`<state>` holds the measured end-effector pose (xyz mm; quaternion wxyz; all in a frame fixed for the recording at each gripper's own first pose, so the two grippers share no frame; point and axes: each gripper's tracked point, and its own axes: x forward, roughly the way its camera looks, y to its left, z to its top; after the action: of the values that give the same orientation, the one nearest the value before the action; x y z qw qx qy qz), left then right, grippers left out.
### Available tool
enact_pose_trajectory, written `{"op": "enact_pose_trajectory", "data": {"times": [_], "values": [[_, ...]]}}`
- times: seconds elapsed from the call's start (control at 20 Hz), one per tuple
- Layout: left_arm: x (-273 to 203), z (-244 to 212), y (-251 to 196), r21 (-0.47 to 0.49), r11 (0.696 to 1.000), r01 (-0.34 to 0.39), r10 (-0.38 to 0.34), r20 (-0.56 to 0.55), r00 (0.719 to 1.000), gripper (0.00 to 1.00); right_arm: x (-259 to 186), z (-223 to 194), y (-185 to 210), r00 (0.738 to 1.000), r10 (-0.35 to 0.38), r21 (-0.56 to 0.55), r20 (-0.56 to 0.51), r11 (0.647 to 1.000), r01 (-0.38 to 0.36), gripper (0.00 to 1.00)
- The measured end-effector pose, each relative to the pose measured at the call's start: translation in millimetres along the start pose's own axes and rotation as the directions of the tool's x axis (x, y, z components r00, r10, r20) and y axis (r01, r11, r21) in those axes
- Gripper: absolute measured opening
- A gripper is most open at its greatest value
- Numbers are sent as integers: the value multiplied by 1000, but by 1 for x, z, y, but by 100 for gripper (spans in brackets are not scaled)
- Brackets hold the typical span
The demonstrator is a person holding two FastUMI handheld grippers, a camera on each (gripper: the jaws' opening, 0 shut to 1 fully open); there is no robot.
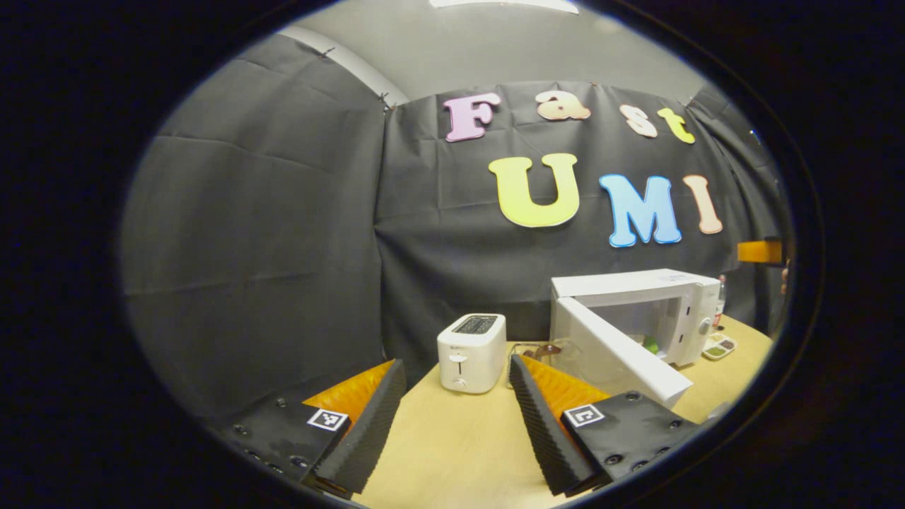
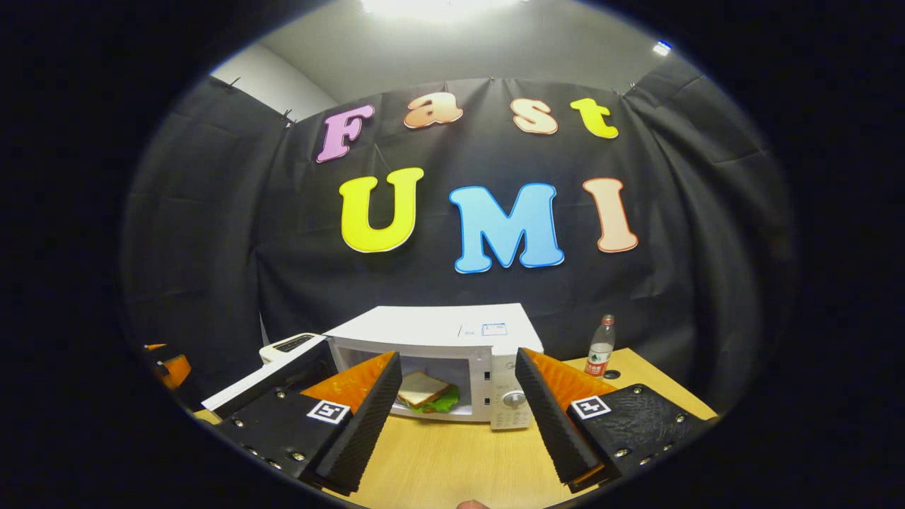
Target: Open the microwave oven with the left hand, put the food in, and close the microwave oven.
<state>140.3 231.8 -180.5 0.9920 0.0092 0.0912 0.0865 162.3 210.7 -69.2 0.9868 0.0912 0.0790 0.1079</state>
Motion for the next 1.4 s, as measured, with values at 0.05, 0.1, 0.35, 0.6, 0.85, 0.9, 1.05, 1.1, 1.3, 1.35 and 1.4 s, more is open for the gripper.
{"op": "enact_pose_trajectory", "data": {"times": [0.05, 0.1, 0.35, 0.6, 0.85, 0.9, 1.05, 1.1, 1.3, 1.35, 1.4], "values": [[-3, -3, -3, 3, 1000, 0, 0, -7, 1000, 94, -12, 7, -4, 1000, 2, 0, 12, 1000, -2, 98], [-6, -8, -7, 3, 1000, 5, -5, -15, 1000, 91, -22, 13, -7, 1000, 4, -3, 21, 1000, -4, 98], [-16, -32, -26, 11, 1000, 12, -11, -67, 998, 68, -61, 32, -28, 999, -2, 5, 46, 1000, 2, 98], [-13, -61, -57, 31, 997, 74, -69, -130, 989, 35, -82, 33, -44, 999, -3, 26, 36, 1000, 2, 98], [-13, -77, -90, 43, 991, 125, -115, -175, 978, 7, -88, 31, -51, 1000, -6, 33, 27, 999, 5, 98], [-11, -78, -94, 51, 990, 135, -124, -172, 977, 7, -89, 30, -51, 1000, -7, 31, 24, 1000, 6, 98], [-15, -67, -116, 46, 980, 192, -183, -160, 970, 10, -90, 30, -52, 1000, -10, 30, 27, 1000, 10, 98], [-15, -64, -124, 49, 976, 211, -202, -152, 968, 10, -90, 29, -52, 1000, -14, 33, 26, 999, 13, 98], [-16, -57, -162, 39, 951, 306, -297, -146, 944, 10, -86, 28, -48, 1000, -18, 54, 22, 998, 16, 98], [-16, -57, -172, 36, 943, 331, -322, -148, 935, 7, -86, 27, -49, 1000, -23, 54, 20, 998, 22, 98], [-15, -56, -182, 36, 934, 355, -347, -151, 926, 10, -87, 26, -50, 999, -31, 50, 18, 998, 30, 98]]}}
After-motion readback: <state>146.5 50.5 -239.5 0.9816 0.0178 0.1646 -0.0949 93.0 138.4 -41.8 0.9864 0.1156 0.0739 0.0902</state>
